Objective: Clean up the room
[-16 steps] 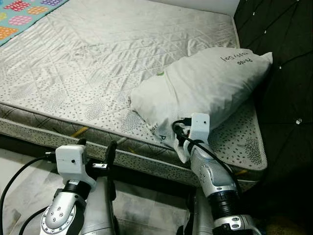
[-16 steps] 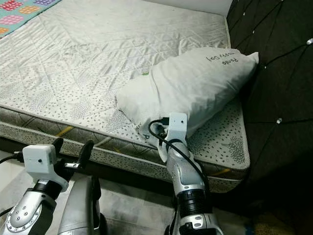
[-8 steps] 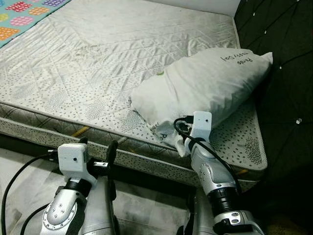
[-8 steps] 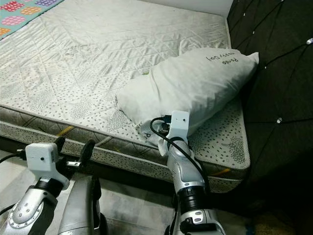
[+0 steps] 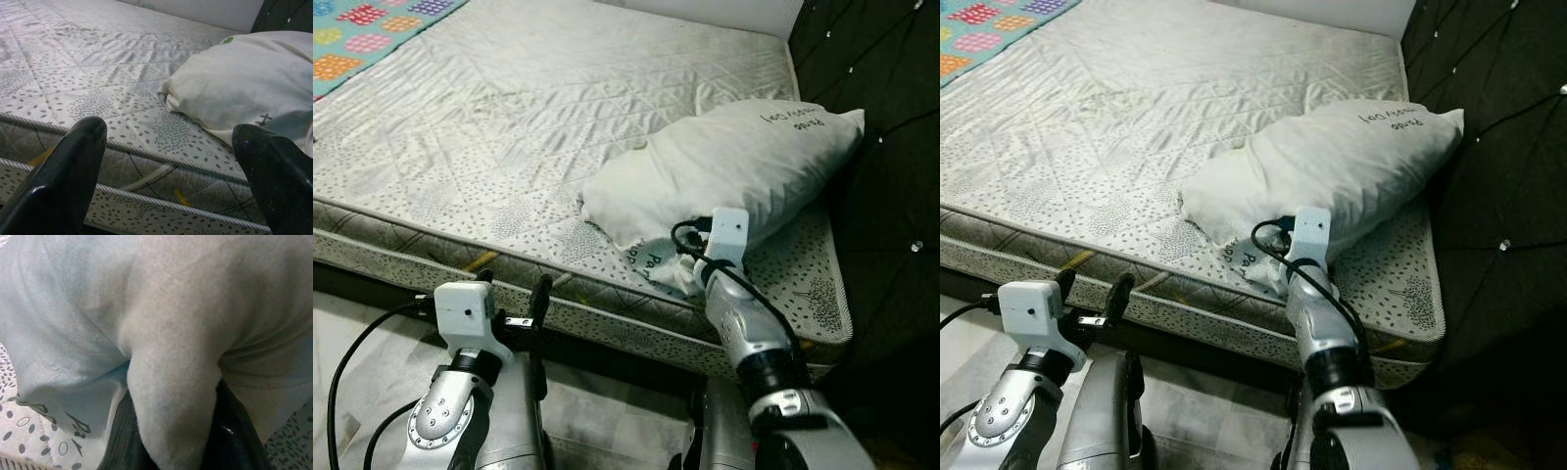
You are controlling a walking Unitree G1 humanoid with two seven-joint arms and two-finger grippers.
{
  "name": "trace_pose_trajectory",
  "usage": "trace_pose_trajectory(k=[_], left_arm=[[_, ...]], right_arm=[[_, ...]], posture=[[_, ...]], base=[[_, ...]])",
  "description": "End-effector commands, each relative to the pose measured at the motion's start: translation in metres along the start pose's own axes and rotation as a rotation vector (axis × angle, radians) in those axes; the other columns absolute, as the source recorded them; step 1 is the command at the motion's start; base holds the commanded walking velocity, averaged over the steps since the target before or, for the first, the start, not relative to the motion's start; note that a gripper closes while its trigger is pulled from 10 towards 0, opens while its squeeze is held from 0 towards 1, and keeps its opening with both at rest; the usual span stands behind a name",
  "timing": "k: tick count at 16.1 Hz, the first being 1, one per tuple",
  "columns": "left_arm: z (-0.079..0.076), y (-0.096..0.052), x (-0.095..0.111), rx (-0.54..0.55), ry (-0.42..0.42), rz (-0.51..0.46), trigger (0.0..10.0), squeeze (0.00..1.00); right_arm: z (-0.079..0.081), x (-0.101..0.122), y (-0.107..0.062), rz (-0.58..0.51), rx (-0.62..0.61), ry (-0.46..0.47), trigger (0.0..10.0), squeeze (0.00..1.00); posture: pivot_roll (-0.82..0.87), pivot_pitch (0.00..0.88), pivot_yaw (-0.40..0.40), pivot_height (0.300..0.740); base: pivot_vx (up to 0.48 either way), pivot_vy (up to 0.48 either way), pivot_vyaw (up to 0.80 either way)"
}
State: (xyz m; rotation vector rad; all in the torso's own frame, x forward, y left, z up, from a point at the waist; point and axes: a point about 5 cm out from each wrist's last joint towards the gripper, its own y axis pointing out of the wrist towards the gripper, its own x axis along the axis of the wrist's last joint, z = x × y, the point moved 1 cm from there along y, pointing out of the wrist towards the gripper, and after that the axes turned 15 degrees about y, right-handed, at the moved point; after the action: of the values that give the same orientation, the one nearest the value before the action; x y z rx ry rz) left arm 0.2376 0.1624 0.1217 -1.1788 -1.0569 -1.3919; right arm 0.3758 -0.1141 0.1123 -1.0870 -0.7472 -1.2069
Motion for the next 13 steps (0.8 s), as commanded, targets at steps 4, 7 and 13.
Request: trace_pose_trajectory(k=[4,7,13], left_arm=[[-0.002,0.003,0.0,0.007,-0.001,-0.005,10.0,0.0],[-0.002,0.002,-0.001,0.003,0.003,-0.004,10.0,0.0],[0.005,0.003,0.0,-0.012,0.034,-0.001,10.0,0.0]], right_arm=[[-0.024,0.067,0.015,-0.185,-0.008,-0.048,0.0,0.0],[-0.058,0.113,0.016,-0.255,-0.033,-0.159,0.0,0.0],[-0.109,0.181,-0.001,-0.369,-0.111,-0.341,0.0,0.0]], posture=[[0.04,0.06,-0.078,0.531],[0.03,0.069,-0.062,0.531],[0.04,0.066,-0.025,0.531]], base=[[0.0,0.0,0.0],[0.0,0.0,0.0],[0.0,0.0,0.0]])
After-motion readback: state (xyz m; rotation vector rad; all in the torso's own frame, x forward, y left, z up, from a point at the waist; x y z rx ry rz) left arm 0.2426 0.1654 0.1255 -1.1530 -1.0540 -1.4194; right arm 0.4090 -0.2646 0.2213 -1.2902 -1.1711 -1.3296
